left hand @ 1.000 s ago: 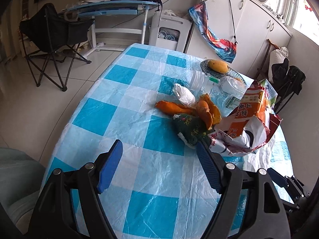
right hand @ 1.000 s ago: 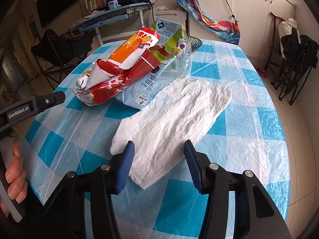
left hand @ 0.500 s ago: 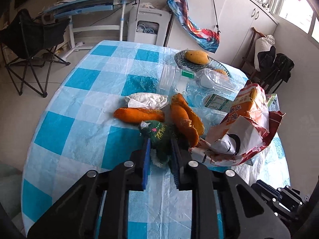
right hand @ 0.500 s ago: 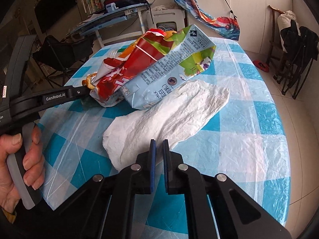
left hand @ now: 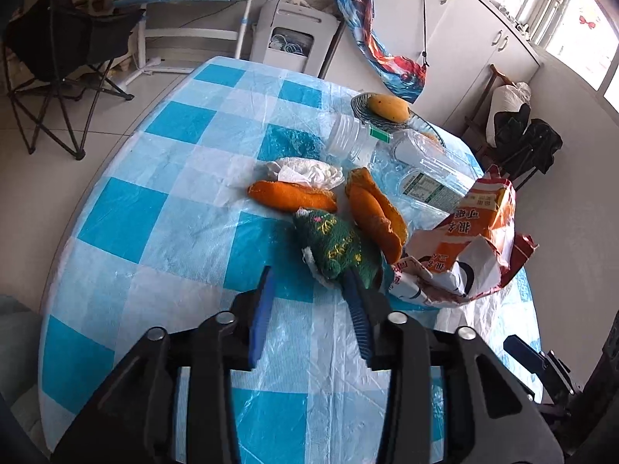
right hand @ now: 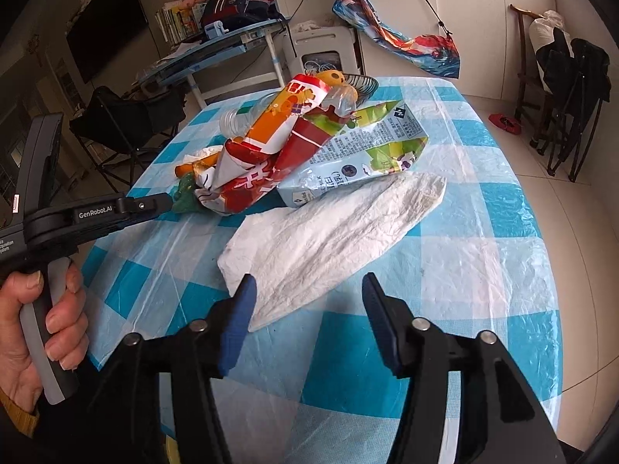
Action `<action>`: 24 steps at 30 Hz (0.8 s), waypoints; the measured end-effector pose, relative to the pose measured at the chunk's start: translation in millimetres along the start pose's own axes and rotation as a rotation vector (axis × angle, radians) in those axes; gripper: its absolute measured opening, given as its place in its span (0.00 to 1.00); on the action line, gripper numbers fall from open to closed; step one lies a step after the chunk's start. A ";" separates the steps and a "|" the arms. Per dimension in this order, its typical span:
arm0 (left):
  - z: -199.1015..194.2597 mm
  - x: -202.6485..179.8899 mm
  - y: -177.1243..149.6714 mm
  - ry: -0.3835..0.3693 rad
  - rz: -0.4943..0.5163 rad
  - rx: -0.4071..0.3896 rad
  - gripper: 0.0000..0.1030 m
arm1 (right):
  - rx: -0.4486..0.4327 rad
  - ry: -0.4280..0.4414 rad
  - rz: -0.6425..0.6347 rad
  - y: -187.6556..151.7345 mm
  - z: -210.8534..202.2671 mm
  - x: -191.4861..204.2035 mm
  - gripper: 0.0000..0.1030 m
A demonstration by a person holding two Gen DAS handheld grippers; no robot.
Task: Collect trash
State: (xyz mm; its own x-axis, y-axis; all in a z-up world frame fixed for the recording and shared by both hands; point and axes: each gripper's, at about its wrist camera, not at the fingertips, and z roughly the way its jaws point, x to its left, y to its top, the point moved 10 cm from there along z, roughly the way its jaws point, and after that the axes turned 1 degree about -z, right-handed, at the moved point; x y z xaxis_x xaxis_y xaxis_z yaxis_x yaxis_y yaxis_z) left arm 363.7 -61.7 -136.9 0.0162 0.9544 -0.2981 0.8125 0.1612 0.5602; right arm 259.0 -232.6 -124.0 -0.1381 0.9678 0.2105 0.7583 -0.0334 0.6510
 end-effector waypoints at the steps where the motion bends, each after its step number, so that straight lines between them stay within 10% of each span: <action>1: 4.0 -2.0 3.2 0.006 -0.003 -0.004 0.43 | 0.001 -0.001 -0.009 2.4 3.3 1.7 0.59; 9: 29.2 -25.1 9.3 0.004 0.049 -0.001 0.30 | 0.019 -0.069 -0.091 3.9 26.6 7.6 0.54; 11: 25.9 -27.8 9.7 0.001 0.072 -0.012 0.22 | 0.020 -0.100 -0.130 3.2 27.3 7.4 0.22; 14: 12.6 -25.0 8.3 -0.015 0.072 -0.015 0.17 | 0.028 -0.073 -0.111 1.9 25.2 4.7 0.02; 24: -61.4 11.3 -24.0 -0.024 0.072 -0.030 0.17 | -0.036 0.061 -0.036 2.7 -28.9 11.5 0.02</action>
State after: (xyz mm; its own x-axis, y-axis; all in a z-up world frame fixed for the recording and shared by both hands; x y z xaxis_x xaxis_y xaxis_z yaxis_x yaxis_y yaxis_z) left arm 308.6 -39.4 -106.2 0.0878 0.9576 -0.2744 0.7910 0.1005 0.6036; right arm 241.1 -228.8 -98.8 -0.2039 0.9517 0.2296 0.7291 -0.0089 0.6843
